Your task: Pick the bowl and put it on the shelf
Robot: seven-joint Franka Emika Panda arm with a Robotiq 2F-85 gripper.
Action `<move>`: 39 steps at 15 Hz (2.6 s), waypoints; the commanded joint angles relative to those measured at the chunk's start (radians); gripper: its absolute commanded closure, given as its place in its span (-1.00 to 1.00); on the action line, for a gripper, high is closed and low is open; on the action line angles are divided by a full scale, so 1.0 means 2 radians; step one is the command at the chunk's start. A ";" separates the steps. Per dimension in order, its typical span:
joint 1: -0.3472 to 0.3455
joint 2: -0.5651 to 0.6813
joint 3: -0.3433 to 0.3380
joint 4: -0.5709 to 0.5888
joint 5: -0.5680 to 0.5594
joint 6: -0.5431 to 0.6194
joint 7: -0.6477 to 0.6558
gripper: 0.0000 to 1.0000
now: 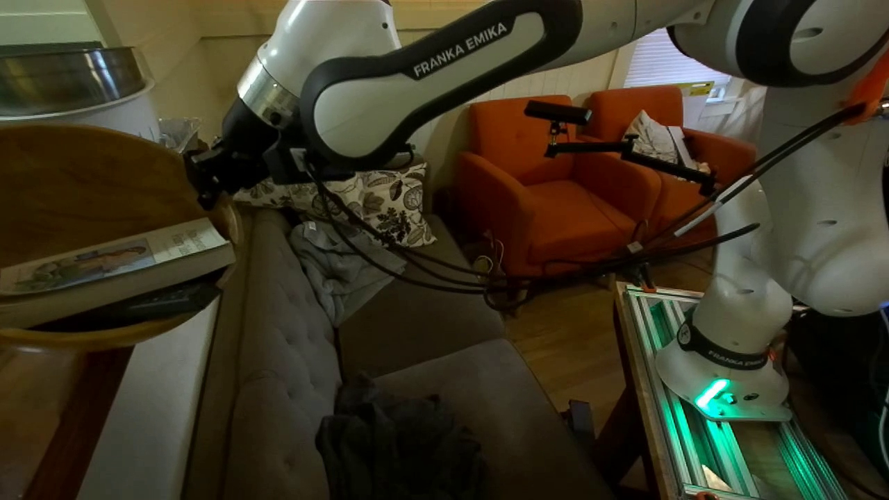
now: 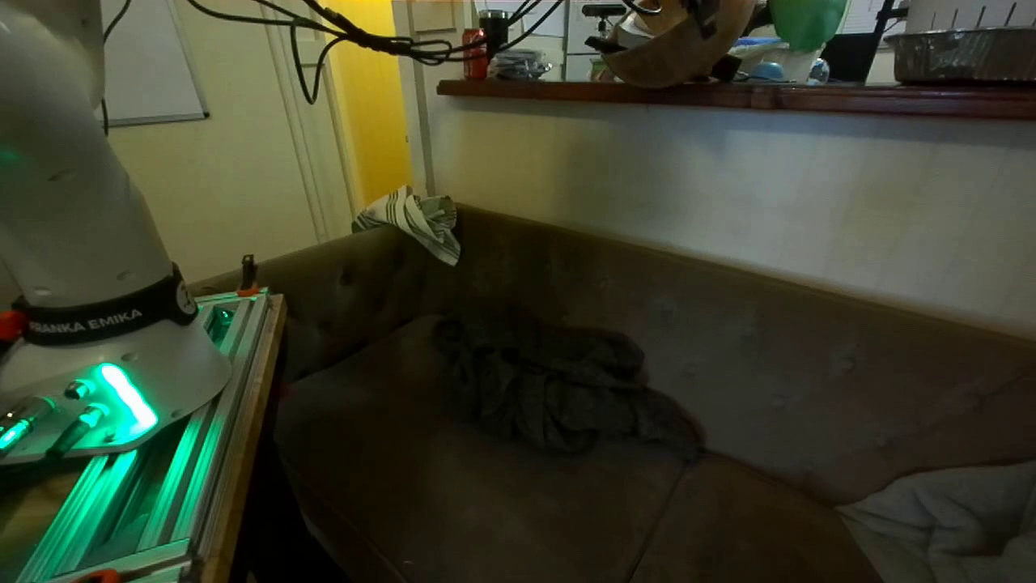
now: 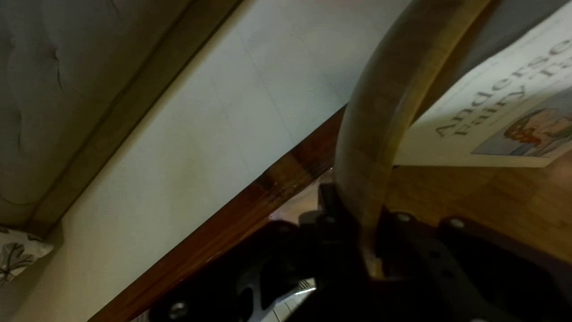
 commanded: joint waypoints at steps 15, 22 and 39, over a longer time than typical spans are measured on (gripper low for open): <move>-0.042 0.049 0.055 0.324 0.092 -0.344 0.045 0.93; -0.028 0.045 0.039 0.250 0.054 -0.332 0.047 0.93; 0.020 0.110 0.035 0.323 0.029 -0.356 0.201 0.93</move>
